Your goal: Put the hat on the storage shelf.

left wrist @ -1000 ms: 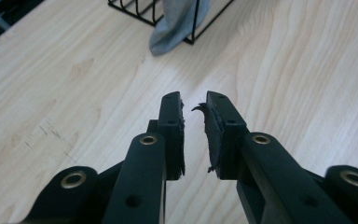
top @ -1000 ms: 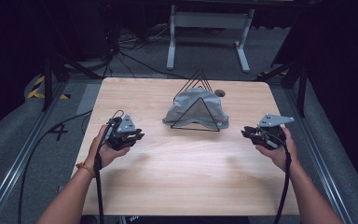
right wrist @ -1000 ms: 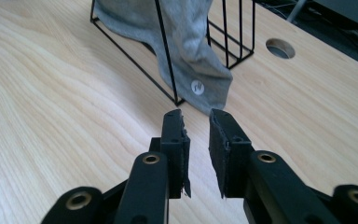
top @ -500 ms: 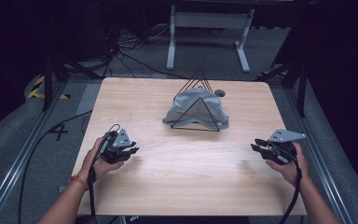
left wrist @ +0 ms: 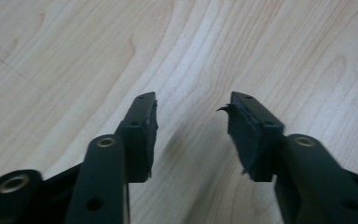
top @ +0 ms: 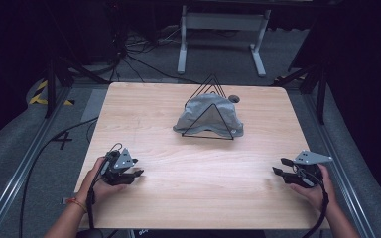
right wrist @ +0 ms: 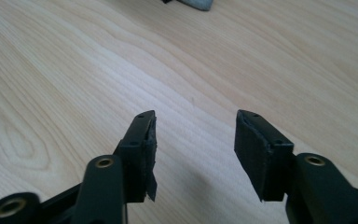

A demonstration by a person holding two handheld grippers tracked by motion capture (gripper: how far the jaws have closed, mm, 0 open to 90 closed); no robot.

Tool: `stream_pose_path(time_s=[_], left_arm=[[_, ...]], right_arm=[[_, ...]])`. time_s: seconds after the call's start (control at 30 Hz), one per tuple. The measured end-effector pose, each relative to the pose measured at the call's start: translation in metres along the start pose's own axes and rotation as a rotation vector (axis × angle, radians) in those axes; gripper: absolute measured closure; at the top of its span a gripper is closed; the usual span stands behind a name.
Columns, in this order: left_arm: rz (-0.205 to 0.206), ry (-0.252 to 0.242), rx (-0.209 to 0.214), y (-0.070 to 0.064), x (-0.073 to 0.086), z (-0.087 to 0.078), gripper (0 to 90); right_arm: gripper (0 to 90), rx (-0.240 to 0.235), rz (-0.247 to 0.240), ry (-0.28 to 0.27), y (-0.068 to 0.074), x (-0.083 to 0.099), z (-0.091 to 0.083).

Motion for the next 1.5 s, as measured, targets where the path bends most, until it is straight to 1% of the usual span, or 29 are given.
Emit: stream_pose_path(time_s=[0.03, 0.1, 0.13, 0.2, 0.23, 0.27, 0.3, 0.37, 0.4, 0.43, 0.47, 0.5, 0.53, 0.6, 0.63, 0.7, 0.9, 1.17, 1.5], left_arm=[[-0.006, 0.006, 0.006, -0.001, 0.003, 0.001, 47.4], [-0.032, -0.02, 0.02, -0.002, 0.006, 0.001, 43.0], [-0.051, -0.026, 0.03, -0.003, 0.007, 0.001, 39.1], [-0.081, -0.041, 0.051, -0.004, 0.01, 0.001, 33.7], [-0.081, -0.041, 0.051, -0.004, 0.01, 0.001, 31.8], [-0.106, -0.061, 0.065, -0.005, 0.012, 0.001, 29.9], [-0.118, -0.069, 0.067, -0.006, 0.014, 0.001, 28.5], [-0.141, -0.073, 0.071, -0.006, 0.016, 0.002, 25.1], [-0.147, -0.063, 0.064, -0.005, 0.017, 0.001, 22.5], [-0.153, -0.058, 0.061, -0.004, 0.018, 0.001, 19.7], [-0.174, -0.06, 0.065, -0.005, 0.018, 0.001, 18.4], [-0.179, -0.057, 0.067, -0.005, 0.019, 0.001, 17.8], [-0.178, -0.054, 0.068, -0.006, 0.02, 0.0, 17.5], [-0.183, -0.055, 0.059, -0.007, 0.021, 0.0, 17.4], [-0.195, -0.054, 0.059, -0.007, 0.021, 0.0, 17.5], [-0.192, -0.053, 0.055, -0.007, 0.021, -0.001, 17.4], [-0.206, -0.053, 0.052, -0.007, 0.022, -0.001, 16.4], [-0.206, -0.053, 0.052, -0.007, 0.022, -0.001, 16.1], [-0.204, -0.052, 0.047, -0.006, 0.022, -0.001, 15.5]], right_arm=[[46.5, 0.001, 0.004, -0.004, 0.0, 0.003, 0.0], [42.4, -0.01, 0.02, -0.014, -0.001, 0.008, -0.001], [40.1, -0.017, 0.029, -0.014, -0.001, 0.012, 0.0], [36.6, -0.01, 0.042, -0.009, -0.001, 0.018, 0.001], [34.9, -0.012, 0.043, -0.007, -0.001, 0.021, 0.002], [33.5, -0.017, 0.051, -0.005, -0.001, 0.023, 0.002], [32.2, -0.022, 0.06, -0.001, -0.001, 0.025, 0.002], [29.3, -0.033, 0.088, -0.01, -0.001, 0.03, 0.003], [27.6, -0.036, 0.103, -0.008, -0.002, 0.033, 0.003], [26.0, -0.033, 0.112, -0.001, -0.003, 0.037, 0.004], [23.5, -0.021, 0.123, 0.005, -0.004, 0.041, 0.005], [22.7, -0.015, 0.129, 0.006, -0.005, 0.042, 0.004], [22.7, -0.011, 0.14, 0.006, -0.006, 0.043, 0.003], [21.6, 0.005, 0.146, 0.012, -0.007, 0.045, 0.002], [21.5, 0.009, 0.15, 0.014, -0.007, 0.045, 0.002], [21.4, 0.01, 0.148, 0.014, -0.007, 0.046, 0.002], [21.0, 0.014, 0.154, 0.015, -0.008, 0.046, 0.002], [20.1, 0.024, 0.167, 0.017, -0.009, 0.046, 0.002], [20.1, 0.03, 0.17, 0.018, -0.01, 0.046, 0.002]])
Point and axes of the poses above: each handheld gripper's, and its own axes: z roughly forward along the jaws, x roughly out of its underside, y roughly to its left, the point moved 9 cm from there along z, roughly forward along the jaws, and after that the axes turned 5 degrees about y, right-handed, at the moved point
